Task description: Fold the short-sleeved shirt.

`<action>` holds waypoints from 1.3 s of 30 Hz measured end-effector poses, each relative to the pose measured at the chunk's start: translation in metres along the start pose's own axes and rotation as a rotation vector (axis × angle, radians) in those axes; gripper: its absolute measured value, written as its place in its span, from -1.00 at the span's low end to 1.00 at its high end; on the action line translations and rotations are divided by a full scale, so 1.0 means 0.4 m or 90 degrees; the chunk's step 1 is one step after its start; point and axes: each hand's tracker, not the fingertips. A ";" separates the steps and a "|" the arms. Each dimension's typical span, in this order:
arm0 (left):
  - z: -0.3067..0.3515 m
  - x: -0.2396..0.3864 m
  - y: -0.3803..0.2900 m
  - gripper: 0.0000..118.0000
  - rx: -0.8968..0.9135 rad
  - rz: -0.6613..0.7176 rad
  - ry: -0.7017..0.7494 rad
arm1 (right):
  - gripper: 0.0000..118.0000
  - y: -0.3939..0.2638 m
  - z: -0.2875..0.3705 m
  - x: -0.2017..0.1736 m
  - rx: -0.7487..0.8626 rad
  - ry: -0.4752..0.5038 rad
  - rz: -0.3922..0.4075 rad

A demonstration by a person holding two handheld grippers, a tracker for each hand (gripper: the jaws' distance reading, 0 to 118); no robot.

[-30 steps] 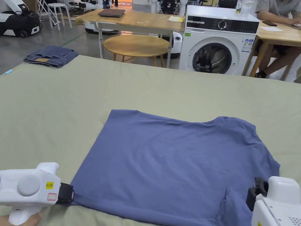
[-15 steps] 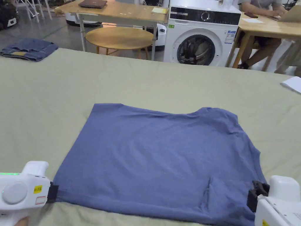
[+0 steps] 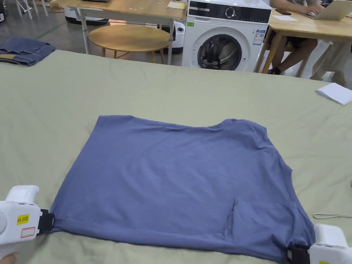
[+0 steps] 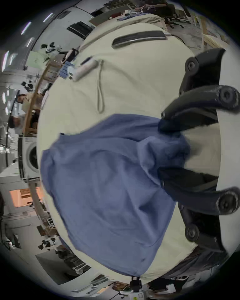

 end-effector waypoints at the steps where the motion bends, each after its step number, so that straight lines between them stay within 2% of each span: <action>1: 0.001 0.000 -0.002 -1.00 0.003 0.001 -0.001 | -0.44 -0.008 0.009 -0.005 0.030 -0.002 0.003; 2: 0.004 0.002 0.000 -1.00 0.004 0.000 -0.002 | -0.74 -0.006 0.020 -0.008 0.048 0.011 -0.001; 3: 0.010 0.004 -0.001 -1.00 0.009 -0.003 0.000 | -0.92 0.000 0.024 -0.008 0.050 0.041 -0.013; 4: 0.016 0.005 -0.001 -1.00 0.016 -0.006 0.001 | -0.92 0.001 0.030 -0.011 0.052 0.034 -0.026; 12: 0.088 0.010 0.080 -1.00 0.097 -0.013 -0.019 | -0.93 0.069 0.120 -0.016 0.129 0.038 -0.013; 18: 0.105 0.026 0.217 -1.00 0.143 -0.015 -0.029 | -0.93 0.204 0.165 -0.027 0.182 0.037 -0.019; 22: 0.058 0.023 0.320 -1.00 0.148 -0.006 -0.030 | -0.93 0.308 0.129 -0.021 0.198 0.038 -0.043; 29: -0.072 0.031 0.455 -1.00 0.121 -0.002 -0.022 | -0.93 0.460 0.015 -0.054 0.176 0.035 -0.050; 39: -0.212 0.057 0.510 -1.00 0.072 -0.023 -0.001 | -0.90 0.533 -0.133 -0.086 0.113 0.011 -0.040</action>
